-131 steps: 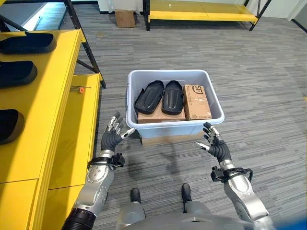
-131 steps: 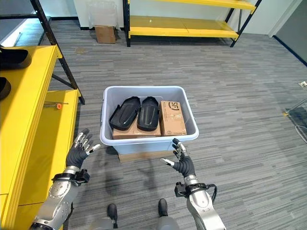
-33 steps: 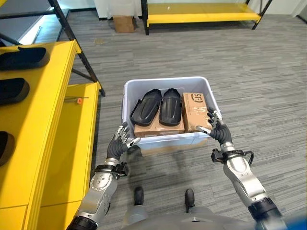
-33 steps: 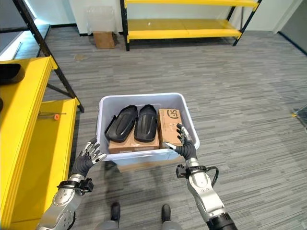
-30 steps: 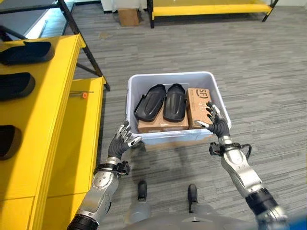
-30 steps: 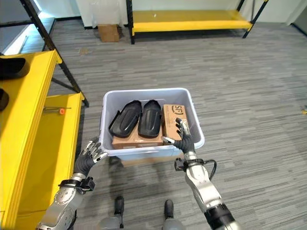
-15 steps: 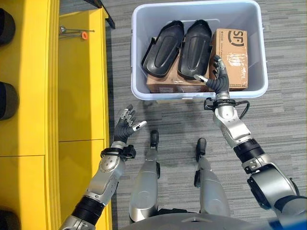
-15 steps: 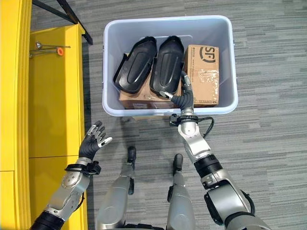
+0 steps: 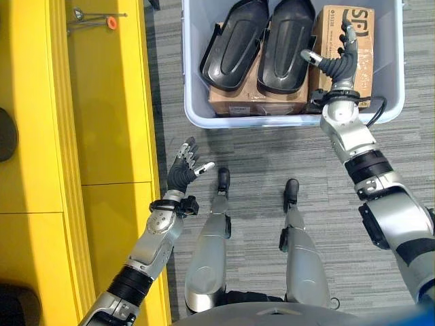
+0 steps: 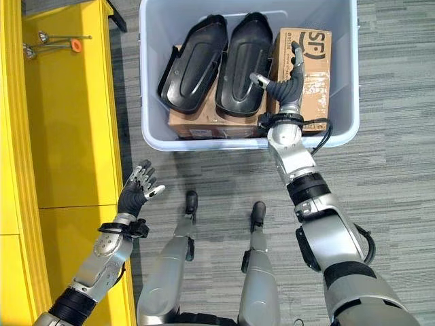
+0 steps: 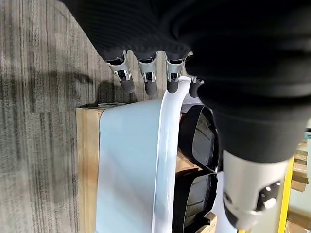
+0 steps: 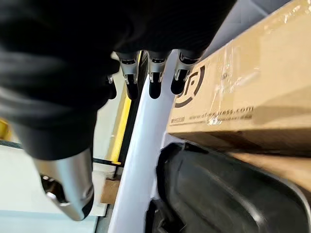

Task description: Move parts from the plastic box to the shelf.

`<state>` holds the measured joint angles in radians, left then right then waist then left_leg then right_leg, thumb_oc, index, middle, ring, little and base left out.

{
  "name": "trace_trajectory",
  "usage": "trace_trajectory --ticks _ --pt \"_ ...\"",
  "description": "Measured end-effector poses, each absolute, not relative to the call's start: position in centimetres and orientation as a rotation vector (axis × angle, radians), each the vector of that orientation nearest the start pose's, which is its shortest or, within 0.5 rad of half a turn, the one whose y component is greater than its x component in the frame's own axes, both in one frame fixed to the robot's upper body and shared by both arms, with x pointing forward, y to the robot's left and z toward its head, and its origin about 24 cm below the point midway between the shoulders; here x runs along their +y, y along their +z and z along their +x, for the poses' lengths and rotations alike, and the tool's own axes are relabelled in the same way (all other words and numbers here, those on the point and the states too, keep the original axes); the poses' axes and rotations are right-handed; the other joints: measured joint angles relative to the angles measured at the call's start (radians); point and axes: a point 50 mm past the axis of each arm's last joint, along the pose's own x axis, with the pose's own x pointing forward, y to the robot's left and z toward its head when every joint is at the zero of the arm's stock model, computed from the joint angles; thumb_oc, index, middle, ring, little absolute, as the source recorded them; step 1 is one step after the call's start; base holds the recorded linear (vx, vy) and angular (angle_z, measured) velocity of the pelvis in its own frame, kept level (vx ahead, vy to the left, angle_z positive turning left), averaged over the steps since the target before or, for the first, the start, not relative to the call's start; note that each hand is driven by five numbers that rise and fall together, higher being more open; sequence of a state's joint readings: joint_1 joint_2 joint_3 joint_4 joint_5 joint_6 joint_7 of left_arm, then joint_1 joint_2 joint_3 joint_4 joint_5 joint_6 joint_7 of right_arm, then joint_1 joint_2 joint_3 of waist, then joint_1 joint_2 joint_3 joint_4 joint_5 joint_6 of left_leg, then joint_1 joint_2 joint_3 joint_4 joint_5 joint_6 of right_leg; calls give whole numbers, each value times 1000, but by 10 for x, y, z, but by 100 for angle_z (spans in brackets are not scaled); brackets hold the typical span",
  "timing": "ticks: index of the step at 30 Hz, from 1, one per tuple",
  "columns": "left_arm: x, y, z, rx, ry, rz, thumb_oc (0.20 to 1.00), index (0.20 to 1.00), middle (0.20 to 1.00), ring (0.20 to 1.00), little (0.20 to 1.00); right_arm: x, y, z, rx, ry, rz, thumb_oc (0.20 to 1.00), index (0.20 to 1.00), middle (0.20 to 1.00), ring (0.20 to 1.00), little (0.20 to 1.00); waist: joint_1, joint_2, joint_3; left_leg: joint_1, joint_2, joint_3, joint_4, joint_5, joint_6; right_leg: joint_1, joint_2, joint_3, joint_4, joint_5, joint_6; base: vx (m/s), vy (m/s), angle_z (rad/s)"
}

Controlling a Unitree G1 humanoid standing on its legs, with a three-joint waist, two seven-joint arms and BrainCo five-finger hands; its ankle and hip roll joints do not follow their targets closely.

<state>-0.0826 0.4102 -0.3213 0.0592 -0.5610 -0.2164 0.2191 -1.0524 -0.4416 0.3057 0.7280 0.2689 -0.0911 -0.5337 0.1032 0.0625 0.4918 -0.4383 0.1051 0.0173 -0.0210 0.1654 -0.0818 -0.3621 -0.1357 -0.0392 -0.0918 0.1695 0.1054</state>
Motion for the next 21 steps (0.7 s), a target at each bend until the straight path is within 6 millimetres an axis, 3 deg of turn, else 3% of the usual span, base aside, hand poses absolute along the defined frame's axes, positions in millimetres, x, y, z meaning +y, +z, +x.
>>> trace_trajectory --ticks 21 --pt "161 66 270 -118 -48 -177 1000 1000 1000 1000 1000 -189 219 409 -307 -414 -218 1000 1000 1000 1000 1000 1 1 4 -41 -4 -2 4 1 2 -40 -3 -1 0 4 1 2 0 1"
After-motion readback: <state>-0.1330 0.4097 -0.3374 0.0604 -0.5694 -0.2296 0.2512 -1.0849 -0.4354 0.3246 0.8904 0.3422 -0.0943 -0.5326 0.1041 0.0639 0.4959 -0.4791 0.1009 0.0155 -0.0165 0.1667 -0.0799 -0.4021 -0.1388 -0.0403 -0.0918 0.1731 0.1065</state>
